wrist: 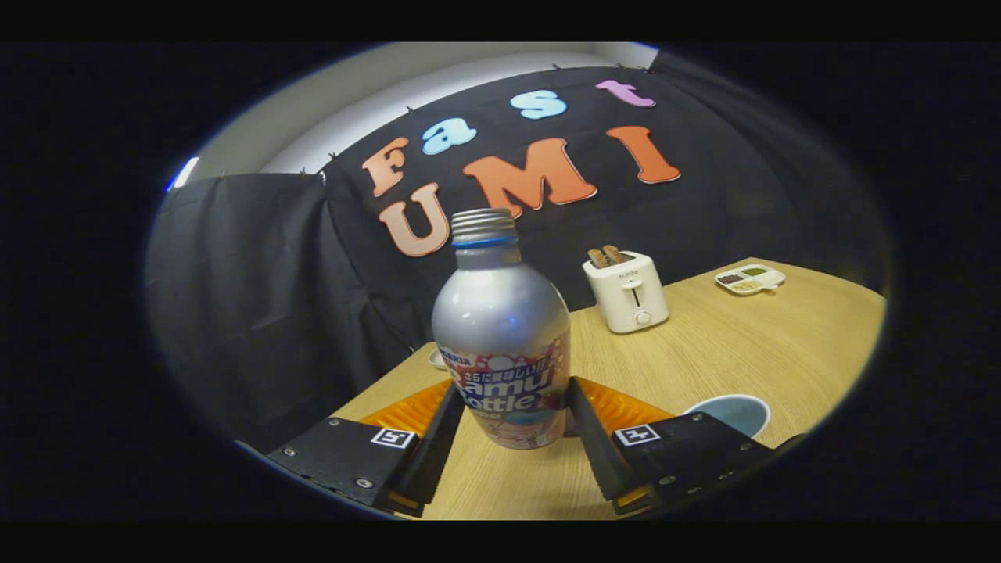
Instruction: Take the bottle from table, then pour the juice into the cup, finally place the bottle on the coaster
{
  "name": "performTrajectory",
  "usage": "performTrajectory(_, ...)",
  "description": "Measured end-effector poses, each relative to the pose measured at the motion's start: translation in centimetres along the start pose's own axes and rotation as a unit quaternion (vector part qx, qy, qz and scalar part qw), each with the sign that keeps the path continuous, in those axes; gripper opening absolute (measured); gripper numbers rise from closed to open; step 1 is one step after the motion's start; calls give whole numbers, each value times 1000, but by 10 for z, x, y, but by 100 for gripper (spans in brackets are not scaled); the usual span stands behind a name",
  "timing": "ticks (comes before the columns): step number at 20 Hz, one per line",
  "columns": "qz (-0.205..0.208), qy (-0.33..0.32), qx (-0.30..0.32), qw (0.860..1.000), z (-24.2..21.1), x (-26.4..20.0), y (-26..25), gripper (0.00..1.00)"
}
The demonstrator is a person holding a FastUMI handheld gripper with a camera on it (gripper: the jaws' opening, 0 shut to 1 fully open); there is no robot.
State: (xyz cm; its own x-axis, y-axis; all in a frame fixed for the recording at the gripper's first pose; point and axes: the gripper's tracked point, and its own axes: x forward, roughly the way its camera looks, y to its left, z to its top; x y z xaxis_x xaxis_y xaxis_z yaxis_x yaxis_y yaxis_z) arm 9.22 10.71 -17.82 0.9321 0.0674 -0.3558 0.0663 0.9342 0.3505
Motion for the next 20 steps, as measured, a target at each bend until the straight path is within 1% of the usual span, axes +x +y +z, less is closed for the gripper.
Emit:
performTrajectory(3,-24,-9,-53,998,3,16,-9,77)
performTrajectory(6,-36,-2,-84,996,-6,31,-15,77)
performTrajectory(8,-58,-7,-124,990,-9,40,-26,78)
performTrajectory(10,-63,5,-154,986,-21,48,-30,77)
performTrajectory(15,-63,8,-155,986,-34,65,-34,78)
performTrajectory(20,-61,21,-138,988,-45,81,-41,78)
